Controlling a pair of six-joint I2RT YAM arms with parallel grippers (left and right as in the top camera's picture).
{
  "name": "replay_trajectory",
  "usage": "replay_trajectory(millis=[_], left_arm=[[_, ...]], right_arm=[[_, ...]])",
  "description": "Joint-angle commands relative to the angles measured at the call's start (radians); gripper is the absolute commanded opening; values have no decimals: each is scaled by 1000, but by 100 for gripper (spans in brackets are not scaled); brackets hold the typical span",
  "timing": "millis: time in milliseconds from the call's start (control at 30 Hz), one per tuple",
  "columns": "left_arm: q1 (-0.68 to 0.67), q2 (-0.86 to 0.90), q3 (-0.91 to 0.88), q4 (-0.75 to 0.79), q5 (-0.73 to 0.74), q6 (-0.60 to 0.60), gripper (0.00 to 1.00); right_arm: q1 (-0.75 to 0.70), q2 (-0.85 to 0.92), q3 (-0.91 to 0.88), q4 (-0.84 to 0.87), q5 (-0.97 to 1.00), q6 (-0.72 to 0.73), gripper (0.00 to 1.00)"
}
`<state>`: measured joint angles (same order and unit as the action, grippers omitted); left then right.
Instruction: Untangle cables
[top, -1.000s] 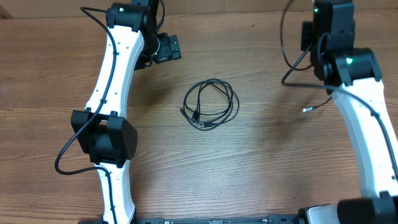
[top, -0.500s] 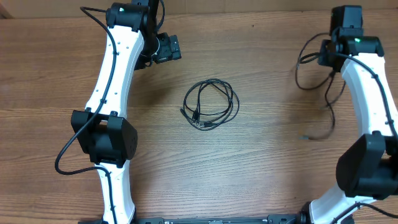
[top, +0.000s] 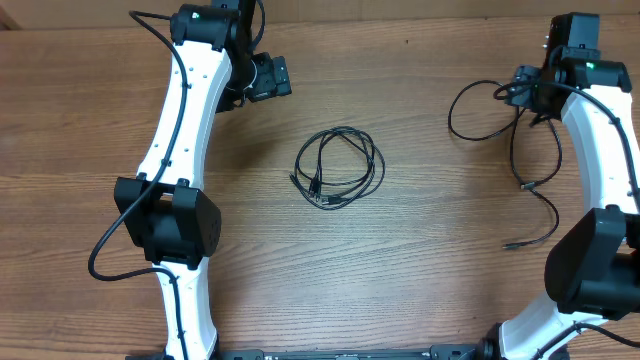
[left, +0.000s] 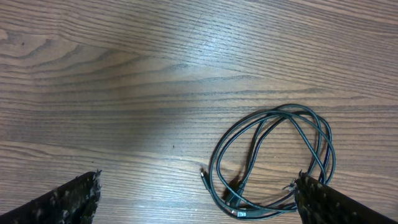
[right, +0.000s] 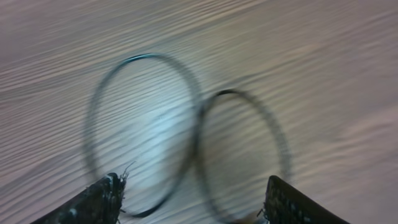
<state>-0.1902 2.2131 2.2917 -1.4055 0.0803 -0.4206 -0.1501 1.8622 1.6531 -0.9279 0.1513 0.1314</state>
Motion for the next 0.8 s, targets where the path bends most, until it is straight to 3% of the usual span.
replay_trajectory(millis=[0,133,333,667,767], left_arm=[[0,9,19,0,-10,-6,99],[0,9,19,0,-10,-6,100],[0,9,19,0,-10,-6,100],[0,9,19,0,-2,-6,99],[0,9,19,-74,1,-6,100]], right_arm=[[10,-1,-5,3,-249,11,68],[40,-1,-5,3,-319,11,69],[93,-1,-5,2,-332,11,80],[211,-1,-10,17,-381,135,79],[257,1,-11,17,-380,135,77]])
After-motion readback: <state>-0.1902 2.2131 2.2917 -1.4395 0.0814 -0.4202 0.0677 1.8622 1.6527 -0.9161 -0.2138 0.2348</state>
